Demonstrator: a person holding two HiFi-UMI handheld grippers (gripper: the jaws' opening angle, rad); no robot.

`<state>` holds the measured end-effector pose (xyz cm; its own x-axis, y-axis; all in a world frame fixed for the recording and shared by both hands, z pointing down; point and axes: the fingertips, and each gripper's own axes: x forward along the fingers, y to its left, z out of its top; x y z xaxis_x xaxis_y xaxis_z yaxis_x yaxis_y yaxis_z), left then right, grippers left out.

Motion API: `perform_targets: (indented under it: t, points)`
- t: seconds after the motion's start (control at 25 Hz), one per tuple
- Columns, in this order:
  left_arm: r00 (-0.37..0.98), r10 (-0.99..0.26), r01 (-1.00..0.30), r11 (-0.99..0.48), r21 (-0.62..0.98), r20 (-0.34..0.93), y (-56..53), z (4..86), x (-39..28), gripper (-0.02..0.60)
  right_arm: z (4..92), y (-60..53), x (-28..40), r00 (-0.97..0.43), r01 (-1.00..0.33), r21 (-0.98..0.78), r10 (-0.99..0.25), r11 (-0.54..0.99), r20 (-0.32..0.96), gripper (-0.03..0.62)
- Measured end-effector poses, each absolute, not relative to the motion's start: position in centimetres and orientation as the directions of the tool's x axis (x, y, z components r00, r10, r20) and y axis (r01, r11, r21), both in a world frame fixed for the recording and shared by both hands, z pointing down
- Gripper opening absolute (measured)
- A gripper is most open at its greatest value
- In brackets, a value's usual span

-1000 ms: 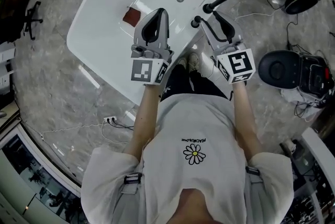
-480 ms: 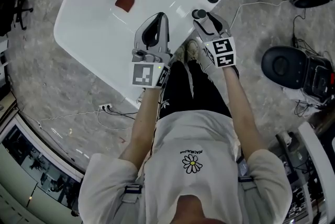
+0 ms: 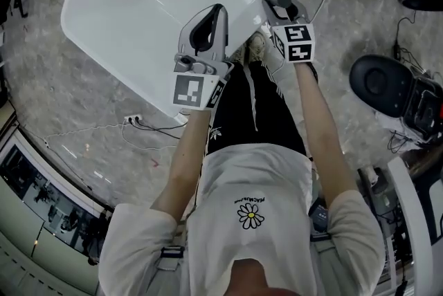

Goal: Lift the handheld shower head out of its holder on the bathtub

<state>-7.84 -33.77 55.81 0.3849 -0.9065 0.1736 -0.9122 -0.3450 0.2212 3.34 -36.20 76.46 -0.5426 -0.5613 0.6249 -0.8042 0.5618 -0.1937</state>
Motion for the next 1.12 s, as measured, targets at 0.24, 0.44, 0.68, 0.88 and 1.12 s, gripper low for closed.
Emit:
perform_targets:
  t: [0.24, 0.44, 0.68, 0.88, 1.12]
  points:
    - [0.377, -0.906, -0.912, -0.326, 0.249, 0.191, -34.3, 56.9, -9.2, 0.000, 77.8, -36.6, 3.2, -0.509, -0.831, -0.185, -0.585, 0.524, 0.631, 0.172]
    - [0.373, -0.910, -0.912, -0.324, 0.251, 0.181, -34.2, 56.5, -9.8, 0.000, 77.7, -36.6, 3.5, -0.468, -0.835, -0.110, -0.590, 0.539, 0.658, 0.160]
    - [0.362, -0.920, -0.915, -0.320, 0.244, 0.152, -34.4, 54.0, -12.1, 0.000, 76.4, -36.5, 3.7, -0.425, -0.856, -0.062, -0.630, 0.514, 0.650, 0.155]
    - [0.355, -0.930, -0.926, -0.336, 0.172, 0.095, -34.9, 49.2, -14.2, 0.000, 70.0, -38.2, 3.9, -0.398, -0.899, -0.081, -0.725, 0.431, 0.562, 0.155]
    - [0.372, -0.928, -0.921, -0.372, 0.119, -0.020, -34.4, 41.9, -13.8, 0.000, 60.7, -39.0, 3.8, -0.363, -0.917, -0.035, -0.800, 0.396, 0.478, 0.155]
